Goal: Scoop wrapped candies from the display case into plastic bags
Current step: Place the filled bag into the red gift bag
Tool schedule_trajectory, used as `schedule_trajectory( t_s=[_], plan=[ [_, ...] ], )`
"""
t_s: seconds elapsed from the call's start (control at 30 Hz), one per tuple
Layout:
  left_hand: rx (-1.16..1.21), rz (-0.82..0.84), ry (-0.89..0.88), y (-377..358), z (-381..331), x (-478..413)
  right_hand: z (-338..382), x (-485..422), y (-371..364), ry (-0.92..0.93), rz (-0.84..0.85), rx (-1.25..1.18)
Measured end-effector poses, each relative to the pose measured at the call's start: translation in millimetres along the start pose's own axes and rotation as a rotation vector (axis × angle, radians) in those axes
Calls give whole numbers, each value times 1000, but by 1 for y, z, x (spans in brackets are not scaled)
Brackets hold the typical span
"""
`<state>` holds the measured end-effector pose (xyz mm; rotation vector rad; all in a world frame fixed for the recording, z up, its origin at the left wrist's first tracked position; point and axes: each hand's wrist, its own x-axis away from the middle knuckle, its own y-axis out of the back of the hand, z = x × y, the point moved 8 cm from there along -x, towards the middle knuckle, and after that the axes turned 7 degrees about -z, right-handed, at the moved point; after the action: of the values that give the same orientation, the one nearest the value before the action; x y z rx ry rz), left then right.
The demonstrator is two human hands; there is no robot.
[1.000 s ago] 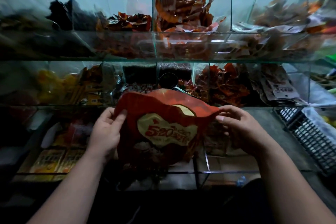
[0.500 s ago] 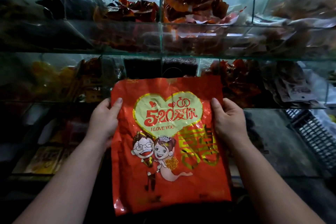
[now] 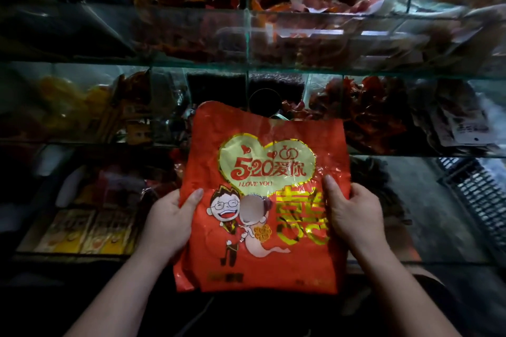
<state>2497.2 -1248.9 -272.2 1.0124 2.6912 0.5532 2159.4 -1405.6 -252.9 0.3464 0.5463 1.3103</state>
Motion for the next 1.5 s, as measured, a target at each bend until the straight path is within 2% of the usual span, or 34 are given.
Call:
schedule_trajectory(
  t_s=[0.07,0.13,0.27,0.33,0.4,0.47,0.53,0.6,0.67,0.8,1.0,1.1,1.23,1.3,1.4,1.5],
  plan=[
    [1,-16,17,-1,4,0,0,-1,5,13,-49,0],
    [22,-36,38,-2,6,2,-2,0,6,-14,-15,-118],
    [126,-80,122,6,18,6,-18,34,-19,-233,345,-485],
    [210,-41,168,5,24,10,-24,42,-17,-178,296,-373],
    [318,96,218,-6,27,19,-29,36,-3,-126,120,-254],
    [235,150,196,-11,30,31,-29,29,6,-122,27,-209],
    [83,14,149,-5,35,37,-25,29,3,-107,35,-223],
    [43,-141,119,4,35,40,-21,36,-6,-125,108,-311],
    [38,-223,89,9,29,40,-26,47,-12,-146,164,-336],
    [-31,-185,-12,5,18,40,-36,54,-2,-136,104,-177],
    [-83,-196,-130,14,8,32,-34,39,5,-88,107,-38],
    [23,-136,-75,12,15,32,-36,46,4,-94,119,-114],
    [290,7,87,4,27,37,-42,44,-4,-227,388,-431],
    [319,145,109,-3,29,37,-38,32,0,-274,460,-574],
    [258,359,200,-15,29,37,-18,18,-2,-230,519,-581],
    [348,430,356,-23,27,33,-8,17,-12,-230,589,-557]
  ],
)
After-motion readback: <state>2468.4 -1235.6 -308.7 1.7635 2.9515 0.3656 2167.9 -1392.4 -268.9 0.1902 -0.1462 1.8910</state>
